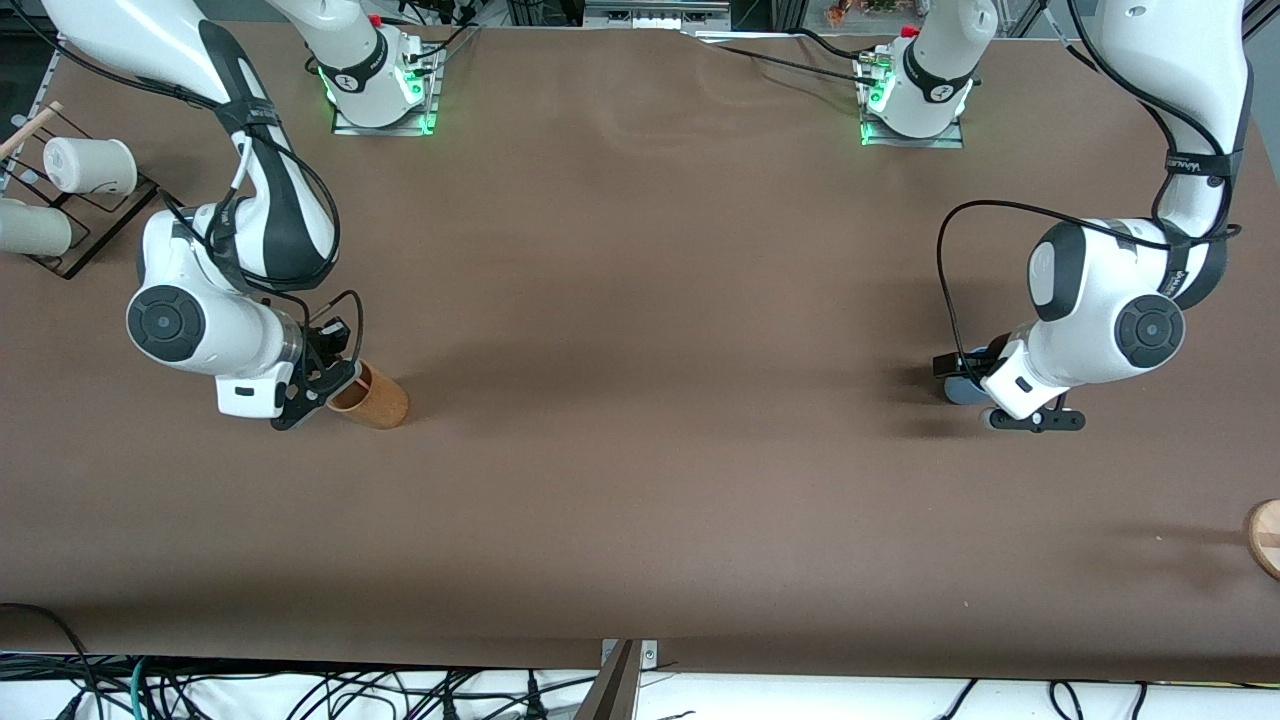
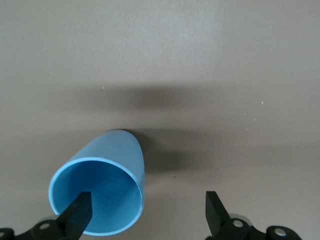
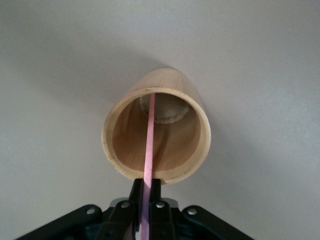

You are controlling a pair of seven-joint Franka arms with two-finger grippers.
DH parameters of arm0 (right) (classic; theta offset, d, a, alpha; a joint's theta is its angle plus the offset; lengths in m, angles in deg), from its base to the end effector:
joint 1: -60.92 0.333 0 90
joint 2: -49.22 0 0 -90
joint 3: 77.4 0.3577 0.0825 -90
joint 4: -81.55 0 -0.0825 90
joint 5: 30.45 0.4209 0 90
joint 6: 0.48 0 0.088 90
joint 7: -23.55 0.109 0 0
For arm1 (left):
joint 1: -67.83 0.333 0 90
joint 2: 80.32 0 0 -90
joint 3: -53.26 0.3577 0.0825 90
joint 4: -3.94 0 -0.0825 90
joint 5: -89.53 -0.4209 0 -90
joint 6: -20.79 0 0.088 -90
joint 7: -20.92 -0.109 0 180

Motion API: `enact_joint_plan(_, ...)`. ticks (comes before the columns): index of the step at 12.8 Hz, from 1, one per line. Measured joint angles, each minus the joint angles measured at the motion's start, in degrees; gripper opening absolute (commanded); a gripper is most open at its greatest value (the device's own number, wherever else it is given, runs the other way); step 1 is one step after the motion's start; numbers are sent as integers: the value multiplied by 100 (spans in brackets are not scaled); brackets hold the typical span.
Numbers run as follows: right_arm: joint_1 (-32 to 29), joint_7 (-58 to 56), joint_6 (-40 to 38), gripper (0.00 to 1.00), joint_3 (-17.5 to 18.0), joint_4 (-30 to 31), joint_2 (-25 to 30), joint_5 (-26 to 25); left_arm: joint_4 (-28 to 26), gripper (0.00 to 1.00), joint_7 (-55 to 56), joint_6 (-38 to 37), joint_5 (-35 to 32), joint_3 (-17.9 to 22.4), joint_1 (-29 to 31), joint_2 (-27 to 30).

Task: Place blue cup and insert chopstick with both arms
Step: 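Grasp the blue cup with the left gripper while the right gripper grasps the chopstick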

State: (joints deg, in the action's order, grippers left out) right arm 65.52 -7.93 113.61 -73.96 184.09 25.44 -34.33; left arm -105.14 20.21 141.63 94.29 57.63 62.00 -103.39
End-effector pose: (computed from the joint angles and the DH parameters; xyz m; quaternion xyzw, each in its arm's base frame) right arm 0.6651 0.0865 0.3195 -0.9302 -0.3509 0.1072 0.0049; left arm 0.6482 -0.0231 0.2850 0.9950 0.0043 -0.0977 0.0176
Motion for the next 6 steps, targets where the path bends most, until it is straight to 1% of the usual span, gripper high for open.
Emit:
enact_joint_plan(1, 0, 0, 0, 0, 0, -11, -1, 0, -98, 100, 1, 110, 0, 0, -9, -2)
enact_joint_plan(2, 0, 0, -10, 0, 0, -71, -4, 0, -229, 93, 1, 302, 0, 0, -16, -5)
enact_joint_plan(3, 0, 0, -105, 0, 0, -186, -3, 0, -363, 73, 1, 503, 0, 0, -21, -10)
enact_joint_plan(4, 0, 0, -337, 0, 0, -346, -2, 0, -474, 40, 2, 654, 0, 0, -22, -21)
enact_joint_plan(5, 1, 0, -616, 0, 4, -542, 1, 0, -539, 11, 12, 733, 0, 0, -22, -38)
enact_joint_plan(6, 2, 0, -943, 0, 11, -752, 3, 0, -554, 0, 22, 753, 0, 0, -22, -55)
